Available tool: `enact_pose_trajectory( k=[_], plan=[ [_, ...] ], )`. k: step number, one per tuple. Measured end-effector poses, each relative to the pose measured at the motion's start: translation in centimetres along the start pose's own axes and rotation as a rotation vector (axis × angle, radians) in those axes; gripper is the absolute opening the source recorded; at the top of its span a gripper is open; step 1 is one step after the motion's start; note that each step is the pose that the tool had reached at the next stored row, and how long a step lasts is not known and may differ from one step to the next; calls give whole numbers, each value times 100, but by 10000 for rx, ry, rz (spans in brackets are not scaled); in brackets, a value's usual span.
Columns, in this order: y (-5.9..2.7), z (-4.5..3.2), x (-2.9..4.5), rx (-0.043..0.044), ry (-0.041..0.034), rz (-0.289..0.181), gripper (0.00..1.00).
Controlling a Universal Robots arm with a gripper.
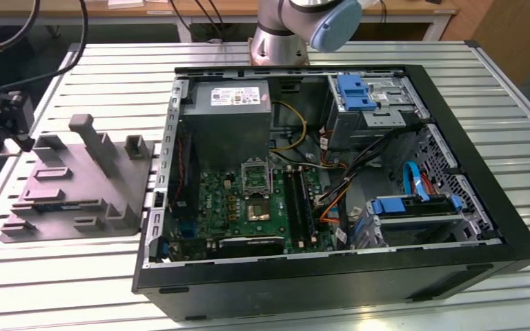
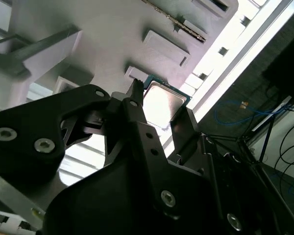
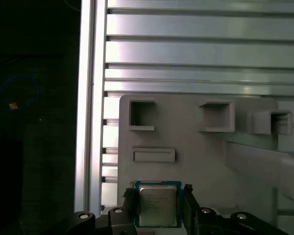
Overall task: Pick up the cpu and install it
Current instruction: 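Pick up the cpu and move it towards the insertion slot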
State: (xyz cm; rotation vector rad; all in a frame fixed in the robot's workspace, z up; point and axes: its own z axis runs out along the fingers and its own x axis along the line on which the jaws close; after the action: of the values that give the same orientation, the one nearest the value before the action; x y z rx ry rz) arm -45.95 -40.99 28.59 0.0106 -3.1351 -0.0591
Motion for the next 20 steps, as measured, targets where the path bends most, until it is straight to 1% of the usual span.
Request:
enact_pose_trajectory(
  k=[14,17,20],
  plan=[
    [25,-633,4,1,0,0,47],
    [29,-736,5,-3,0,1,47],
    [32,-814,5,-3,0,0,47]
  ],
)
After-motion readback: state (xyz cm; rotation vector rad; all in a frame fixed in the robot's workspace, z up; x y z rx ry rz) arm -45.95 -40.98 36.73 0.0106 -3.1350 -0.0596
